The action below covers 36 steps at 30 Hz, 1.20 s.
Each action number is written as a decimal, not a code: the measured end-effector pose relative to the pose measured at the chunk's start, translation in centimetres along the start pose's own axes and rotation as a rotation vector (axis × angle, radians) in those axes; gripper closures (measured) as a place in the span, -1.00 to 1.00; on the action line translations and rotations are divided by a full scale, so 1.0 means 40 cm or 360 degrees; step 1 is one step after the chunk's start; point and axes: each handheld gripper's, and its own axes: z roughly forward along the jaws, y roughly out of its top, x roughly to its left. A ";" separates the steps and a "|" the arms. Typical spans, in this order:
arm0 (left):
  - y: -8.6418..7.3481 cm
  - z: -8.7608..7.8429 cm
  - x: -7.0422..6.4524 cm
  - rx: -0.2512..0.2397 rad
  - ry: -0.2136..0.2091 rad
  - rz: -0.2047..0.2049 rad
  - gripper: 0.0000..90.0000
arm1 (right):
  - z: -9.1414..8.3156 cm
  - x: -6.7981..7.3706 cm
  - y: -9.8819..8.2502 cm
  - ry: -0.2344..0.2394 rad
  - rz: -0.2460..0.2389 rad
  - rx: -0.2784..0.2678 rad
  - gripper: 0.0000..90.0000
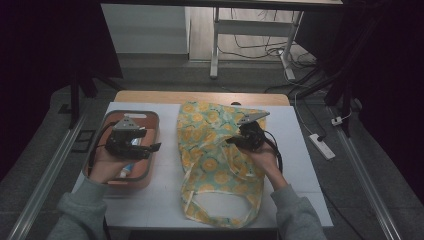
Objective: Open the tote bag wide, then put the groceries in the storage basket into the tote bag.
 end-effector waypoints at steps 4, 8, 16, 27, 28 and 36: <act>-0.010 -0.006 0.024 0.0014 0.0018 -0.0033 -0.39 | -0.004 0.002 0.004 -0.0002 -0.0001 -0.0017 0.98; -0.027 -0.017 0.067 0.0058 0.0103 -0.0092 -0.39 | -0.004 0.009 0.006 0.0009 -0.0010 -0.0024 0.98; -0.054 -0.020 0.134 0.0107 0.0155 -0.0214 -0.39 | 0.007 0.024 0.011 0.0035 -0.0032 -0.0018 0.98; -0.056 0.022 0.165 0.0208 0.0212 -0.0238 -0.42 | 0.004 0.030 0.011 0.0029 -0.0036 -0.0019 0.98; -0.056 0.022 0.165 0.0208 0.0212 -0.0238 -0.42 | 0.004 0.031 0.011 0.0029 -0.0036 -0.0019 0.98; -0.047 0.112 0.216 0.0354 0.0320 -0.0285 -0.42 | 0.013 0.035 0.008 0.0039 -0.0041 0.0002 0.98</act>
